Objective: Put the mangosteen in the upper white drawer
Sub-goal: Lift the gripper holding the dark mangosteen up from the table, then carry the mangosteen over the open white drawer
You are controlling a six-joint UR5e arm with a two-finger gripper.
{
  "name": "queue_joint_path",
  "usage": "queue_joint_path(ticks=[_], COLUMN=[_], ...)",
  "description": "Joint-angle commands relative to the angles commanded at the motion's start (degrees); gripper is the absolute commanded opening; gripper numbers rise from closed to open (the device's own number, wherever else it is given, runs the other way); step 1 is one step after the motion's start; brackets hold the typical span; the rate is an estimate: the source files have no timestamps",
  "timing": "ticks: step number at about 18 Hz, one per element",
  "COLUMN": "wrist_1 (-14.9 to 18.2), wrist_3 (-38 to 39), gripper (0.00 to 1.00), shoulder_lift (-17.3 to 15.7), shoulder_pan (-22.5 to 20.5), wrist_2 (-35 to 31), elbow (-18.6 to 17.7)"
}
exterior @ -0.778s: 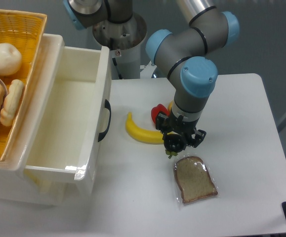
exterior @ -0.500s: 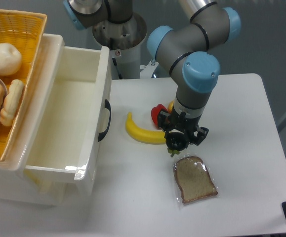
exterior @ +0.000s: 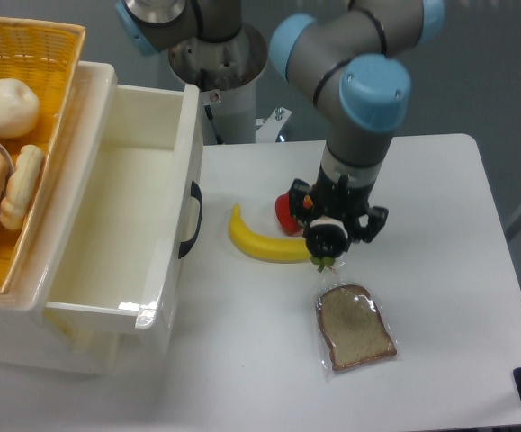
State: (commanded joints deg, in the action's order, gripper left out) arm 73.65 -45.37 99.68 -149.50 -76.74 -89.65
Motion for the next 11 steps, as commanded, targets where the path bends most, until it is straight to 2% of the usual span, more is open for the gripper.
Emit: queue_joint_path(ticks=[3,5,11], wrist_1=[2.7,4.7,7.8], wrist_3=[2.8,3.8,13.1], gripper=[0.44,0.44,0.45], shoulder_lift=[-3.2,-4.9,-10.7], shoulder_pan=[0.4,0.4,2.9], wrist_2=[1.6,4.9,10.6], elbow=[-0.5,-0.5,-2.0])
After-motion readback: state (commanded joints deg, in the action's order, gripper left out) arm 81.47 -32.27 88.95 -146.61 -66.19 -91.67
